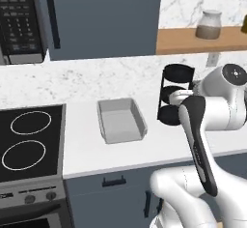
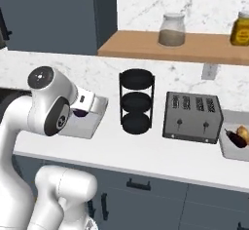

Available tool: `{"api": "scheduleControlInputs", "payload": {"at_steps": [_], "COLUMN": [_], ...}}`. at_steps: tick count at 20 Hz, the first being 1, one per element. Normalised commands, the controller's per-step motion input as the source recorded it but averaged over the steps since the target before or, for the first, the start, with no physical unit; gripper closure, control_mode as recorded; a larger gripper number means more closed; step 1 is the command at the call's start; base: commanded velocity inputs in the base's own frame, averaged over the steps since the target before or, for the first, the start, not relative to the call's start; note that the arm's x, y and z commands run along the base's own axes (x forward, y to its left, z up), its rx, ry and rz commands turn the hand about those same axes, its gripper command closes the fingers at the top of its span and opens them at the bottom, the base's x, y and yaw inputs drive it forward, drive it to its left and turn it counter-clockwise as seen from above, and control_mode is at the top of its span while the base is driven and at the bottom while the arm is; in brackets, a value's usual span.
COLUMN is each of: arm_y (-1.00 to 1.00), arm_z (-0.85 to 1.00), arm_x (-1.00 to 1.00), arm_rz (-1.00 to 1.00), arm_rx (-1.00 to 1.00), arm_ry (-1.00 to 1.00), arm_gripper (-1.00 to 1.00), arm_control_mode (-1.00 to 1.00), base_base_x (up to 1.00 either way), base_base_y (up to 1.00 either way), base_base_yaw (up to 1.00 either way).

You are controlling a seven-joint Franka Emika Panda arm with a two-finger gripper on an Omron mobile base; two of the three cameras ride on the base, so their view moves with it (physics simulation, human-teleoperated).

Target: Place one eggplant and one chicken drumstick in each tupperware on the nearby counter, to pack two identical lunches.

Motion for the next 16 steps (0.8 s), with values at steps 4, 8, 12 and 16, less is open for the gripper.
{"api": "scheduleControlInputs", "payload": {"at_steps": [4,8,12,16], "arm_y": [0.0,0.03,-0.08,-0.43], "arm_z": [0.0,-0.16,-0.72,-0.85], "arm_x": [0.0,0.17,0.69,0.6], "arm_rz": [0.0,-0.01,0.0,0.0], "arm_rx": [0.0,-0.02,-0.01,0.0], "arm_ry": [0.0,0.05,0.16,0.17], "arm_gripper": [1.0,1.0,1.0,1.0], "arm_control_mode": [1.0,-1.0,-1.0,-1.0], "base_base_x": [0.54,0.53,0.0,0.0], "base_base_y": [1.0,0.59,0.0,0.0], "base_base_yaw": [0.0,0.0,0.0,0.0]}}
